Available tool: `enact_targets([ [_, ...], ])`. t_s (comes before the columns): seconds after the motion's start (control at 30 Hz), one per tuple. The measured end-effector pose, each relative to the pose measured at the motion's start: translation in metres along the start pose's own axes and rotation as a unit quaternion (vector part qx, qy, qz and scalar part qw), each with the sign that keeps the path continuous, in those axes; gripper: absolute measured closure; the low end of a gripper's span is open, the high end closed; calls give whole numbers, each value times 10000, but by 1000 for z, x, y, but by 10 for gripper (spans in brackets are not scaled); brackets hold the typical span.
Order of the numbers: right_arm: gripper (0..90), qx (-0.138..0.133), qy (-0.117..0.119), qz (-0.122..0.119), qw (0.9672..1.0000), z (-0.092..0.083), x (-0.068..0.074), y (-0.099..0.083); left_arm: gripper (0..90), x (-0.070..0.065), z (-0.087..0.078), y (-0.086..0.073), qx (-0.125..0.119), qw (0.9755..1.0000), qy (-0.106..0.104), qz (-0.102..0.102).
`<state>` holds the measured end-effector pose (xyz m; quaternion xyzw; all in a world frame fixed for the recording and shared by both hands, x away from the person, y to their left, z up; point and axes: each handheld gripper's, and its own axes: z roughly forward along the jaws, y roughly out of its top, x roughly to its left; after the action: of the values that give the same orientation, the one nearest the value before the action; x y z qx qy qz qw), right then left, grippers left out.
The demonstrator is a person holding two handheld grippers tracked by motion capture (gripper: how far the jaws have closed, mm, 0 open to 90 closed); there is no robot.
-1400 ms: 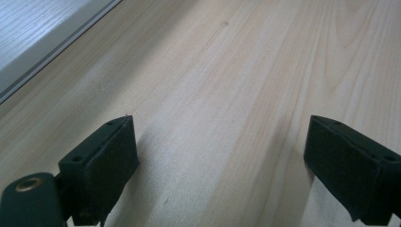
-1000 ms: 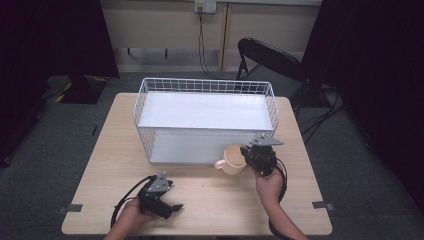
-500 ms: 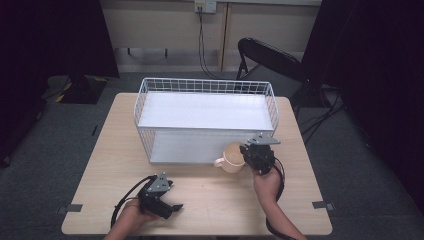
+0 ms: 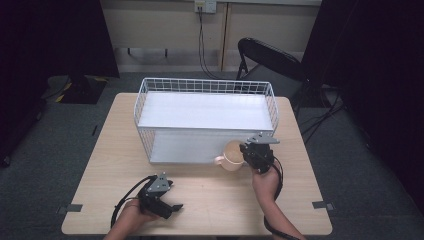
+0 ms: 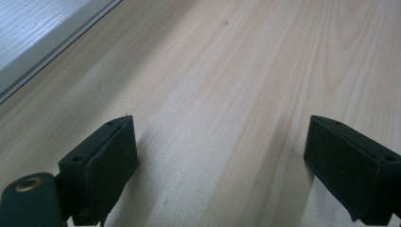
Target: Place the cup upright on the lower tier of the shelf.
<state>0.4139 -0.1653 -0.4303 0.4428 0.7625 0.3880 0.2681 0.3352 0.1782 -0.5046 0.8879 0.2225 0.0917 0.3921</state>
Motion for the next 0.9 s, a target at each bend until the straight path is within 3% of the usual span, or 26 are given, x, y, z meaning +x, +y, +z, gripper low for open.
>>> enact_targets([
  [0.9,815,-14,-216,-19,9998,7,1,5,99,0,0,0,0,10000,1,2],
])
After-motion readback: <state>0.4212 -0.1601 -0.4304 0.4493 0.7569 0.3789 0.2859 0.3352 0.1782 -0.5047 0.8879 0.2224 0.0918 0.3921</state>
